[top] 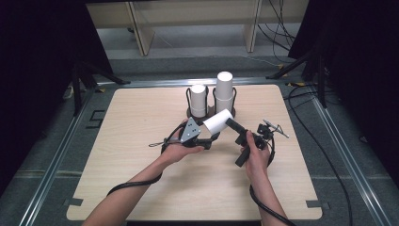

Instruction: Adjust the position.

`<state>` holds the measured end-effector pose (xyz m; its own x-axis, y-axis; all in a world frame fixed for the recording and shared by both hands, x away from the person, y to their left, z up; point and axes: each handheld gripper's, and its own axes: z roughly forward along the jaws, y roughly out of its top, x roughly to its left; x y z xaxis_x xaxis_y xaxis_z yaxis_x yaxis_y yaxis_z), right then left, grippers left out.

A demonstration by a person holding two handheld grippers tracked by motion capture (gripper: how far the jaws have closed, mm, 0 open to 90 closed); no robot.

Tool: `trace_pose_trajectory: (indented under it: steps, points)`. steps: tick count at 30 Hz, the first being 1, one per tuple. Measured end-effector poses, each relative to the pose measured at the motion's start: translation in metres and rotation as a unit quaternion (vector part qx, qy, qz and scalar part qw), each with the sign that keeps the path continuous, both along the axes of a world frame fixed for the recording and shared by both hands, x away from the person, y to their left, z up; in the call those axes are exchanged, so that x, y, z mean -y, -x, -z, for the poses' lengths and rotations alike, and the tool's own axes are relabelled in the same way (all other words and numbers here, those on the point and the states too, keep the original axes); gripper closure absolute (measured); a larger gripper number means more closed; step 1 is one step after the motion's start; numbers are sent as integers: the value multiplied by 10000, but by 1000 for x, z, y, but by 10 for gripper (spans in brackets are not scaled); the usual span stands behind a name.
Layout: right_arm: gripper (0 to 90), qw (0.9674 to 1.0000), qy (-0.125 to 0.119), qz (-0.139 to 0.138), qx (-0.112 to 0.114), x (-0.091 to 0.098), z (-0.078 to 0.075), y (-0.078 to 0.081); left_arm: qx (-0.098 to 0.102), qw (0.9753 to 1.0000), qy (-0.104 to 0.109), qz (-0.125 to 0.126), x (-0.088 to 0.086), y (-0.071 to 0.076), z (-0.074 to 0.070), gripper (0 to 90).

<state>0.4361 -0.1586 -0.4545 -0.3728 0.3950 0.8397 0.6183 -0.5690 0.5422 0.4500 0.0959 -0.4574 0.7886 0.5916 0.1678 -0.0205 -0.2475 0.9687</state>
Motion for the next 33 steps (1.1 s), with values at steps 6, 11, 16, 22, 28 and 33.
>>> trace_pose_trajectory:
  steps: [6, 11, 16, 22, 28, 33]
  points:
    - [245, 9998, 181, 3, 110, 4, 2, 1, 19, 9999, -66, -80, -5, -3, -4, 296]
    - [250, 9991, 405, -70, 85, 3, 1, 4, -15, 9998, -181, -125, -10, -4, -7, 297]
    - [258, 9959, 871, -38, 235, 5, 1, 4, -48, 9993, -346, -143, -17, -6, -11, 297]
    - [274, 9883, 1443, -52, 487, 5, 1, 4, -125, 9987, -474, -129, -27, -9, -18, 296]
    - [281, 9804, 1856, -107, 656, 5, -1, 6, -44, 9976, -697, 6, -35, -13, -26, 297]
    - [282, 9697, 2289, -73, 854, 5, -2, 8, -152, 9952, -950, 157, -41, -14, -33, 300]
